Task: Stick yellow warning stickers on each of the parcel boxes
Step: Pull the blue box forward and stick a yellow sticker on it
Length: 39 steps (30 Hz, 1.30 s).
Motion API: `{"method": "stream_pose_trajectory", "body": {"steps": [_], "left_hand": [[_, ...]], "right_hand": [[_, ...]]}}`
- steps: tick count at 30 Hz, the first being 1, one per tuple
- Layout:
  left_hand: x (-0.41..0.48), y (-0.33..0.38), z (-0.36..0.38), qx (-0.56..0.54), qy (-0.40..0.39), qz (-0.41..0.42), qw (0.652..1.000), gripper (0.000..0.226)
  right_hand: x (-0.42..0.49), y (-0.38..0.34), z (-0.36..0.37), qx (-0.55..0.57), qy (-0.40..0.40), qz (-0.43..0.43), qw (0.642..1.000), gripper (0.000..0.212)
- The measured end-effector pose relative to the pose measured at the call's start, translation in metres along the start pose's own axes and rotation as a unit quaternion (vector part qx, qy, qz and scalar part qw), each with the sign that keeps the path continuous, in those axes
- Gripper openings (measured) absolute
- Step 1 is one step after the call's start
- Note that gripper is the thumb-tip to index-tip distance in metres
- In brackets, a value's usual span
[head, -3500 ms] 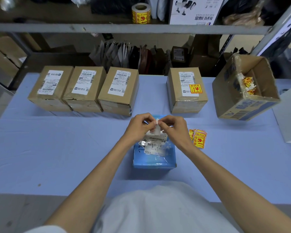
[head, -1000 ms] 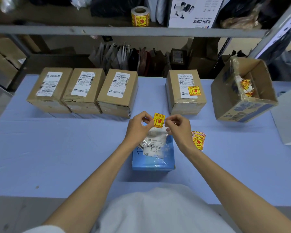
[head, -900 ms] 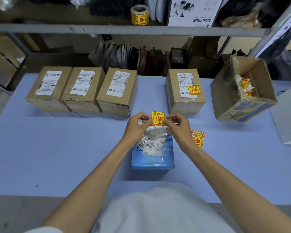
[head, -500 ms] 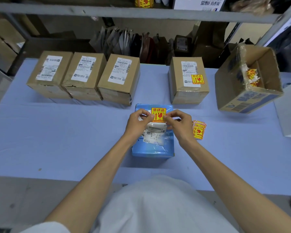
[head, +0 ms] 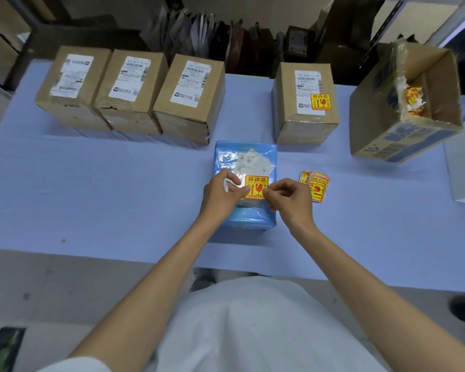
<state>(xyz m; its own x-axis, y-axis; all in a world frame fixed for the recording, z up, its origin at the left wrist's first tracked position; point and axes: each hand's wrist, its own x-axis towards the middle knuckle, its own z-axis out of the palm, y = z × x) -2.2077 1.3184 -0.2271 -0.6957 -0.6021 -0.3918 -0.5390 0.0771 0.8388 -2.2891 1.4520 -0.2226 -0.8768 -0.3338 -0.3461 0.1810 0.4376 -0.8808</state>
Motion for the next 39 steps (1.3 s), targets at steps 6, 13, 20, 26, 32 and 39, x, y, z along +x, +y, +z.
{"method": "stream_pose_trajectory", "body": {"steps": [6,13,20,26,32,39], "left_hand": [[-0.002,-0.008,0.007,0.033,0.016,-0.008,0.999,0.024],[0.000,-0.010,0.012,0.080,0.018,0.000,0.997,0.024],[0.000,-0.008,0.018,0.103,0.020,0.000,0.995,0.024],[0.001,-0.008,0.020,0.120,0.018,-0.001,0.993,0.025],[0.009,-0.006,0.015,0.187,0.010,-0.008,0.982,0.033],[0.009,-0.013,0.007,0.153,-0.031,0.098,0.983,0.011]], "right_hand": [[-0.002,0.009,0.001,-0.050,0.005,-0.001,0.999,0.004],[0.005,0.015,0.003,-0.107,0.019,-0.012,0.994,0.007],[0.010,0.016,0.004,-0.170,0.008,-0.034,0.985,0.011],[0.016,0.016,0.004,-0.244,0.002,-0.057,0.968,0.010],[0.016,0.016,-0.006,-0.302,0.029,-0.043,0.952,0.042],[0.018,0.017,-0.004,-0.178,-0.047,-0.108,0.977,0.019]]}}
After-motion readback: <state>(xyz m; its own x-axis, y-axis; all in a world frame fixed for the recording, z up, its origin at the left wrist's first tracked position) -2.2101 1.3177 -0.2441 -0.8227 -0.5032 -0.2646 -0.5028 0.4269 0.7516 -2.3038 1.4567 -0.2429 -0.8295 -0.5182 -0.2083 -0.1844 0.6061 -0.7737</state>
